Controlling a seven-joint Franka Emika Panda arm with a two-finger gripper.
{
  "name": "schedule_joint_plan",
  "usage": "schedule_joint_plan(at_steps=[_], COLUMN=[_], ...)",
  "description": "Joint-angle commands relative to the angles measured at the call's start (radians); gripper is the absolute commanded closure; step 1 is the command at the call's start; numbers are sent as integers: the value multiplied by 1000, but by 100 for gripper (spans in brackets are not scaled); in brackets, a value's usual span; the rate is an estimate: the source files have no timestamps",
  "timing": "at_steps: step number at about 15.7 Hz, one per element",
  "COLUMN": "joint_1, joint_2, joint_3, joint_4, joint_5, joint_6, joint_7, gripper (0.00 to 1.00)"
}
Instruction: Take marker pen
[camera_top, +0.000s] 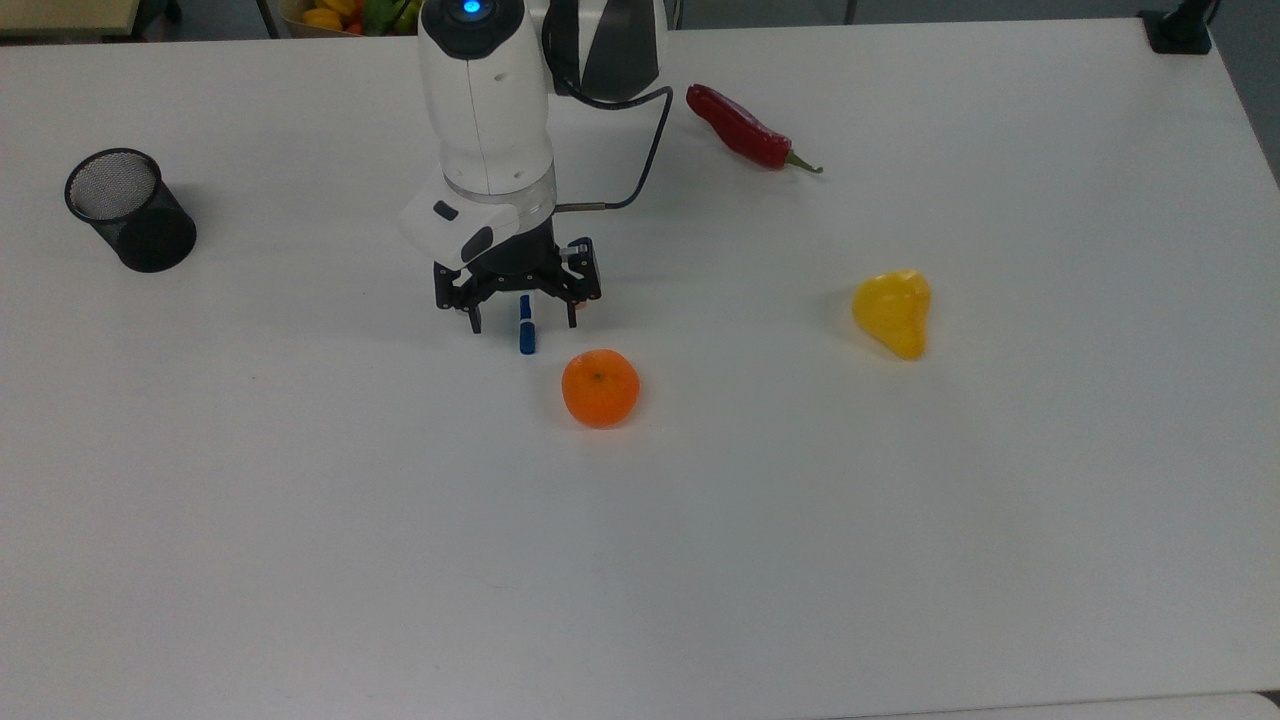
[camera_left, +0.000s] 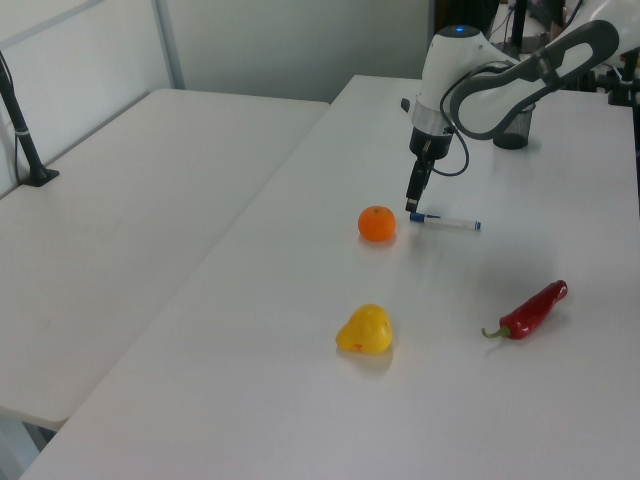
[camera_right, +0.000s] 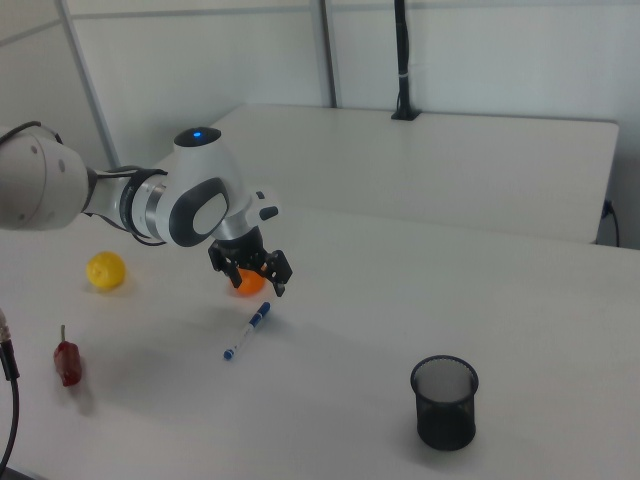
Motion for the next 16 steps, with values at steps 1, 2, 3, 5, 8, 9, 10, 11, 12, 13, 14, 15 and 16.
schedule_joint_plan(at_steps=[1, 2, 3, 5, 8, 9, 10, 11, 12, 13, 14, 15, 16], joint_1=[-3, -3, -6, -23, -53, -69, -78, -80, -83, -92, -104, -109, -109], joint_2=[-70, -94, -146, -223, -329, -358, -375, -389, -396, -404, -419, -426, -441], joint_3=[-4, -4, -4, -4, -4, -4, -4, -4, -4, -3, -3, -3, -1], joint_4=[-5, -4, -4, -1, 22, 44, 73, 116, 157, 200, 237, 257, 262], joint_5=[-13, -13, -11, -11, -11, -4, -3, -2, 0, 3, 10, 32, 56], joint_6=[-21, -63, -120, -221, -367, -428, -499, -575, -655, -736, -807, -846, -858], joint_7=[22, 22, 31, 120, 241, 278, 316, 339, 342, 338, 333, 332, 329], gripper=[0, 0, 0, 0, 0, 0, 0, 0, 0, 0, 0, 0, 0])
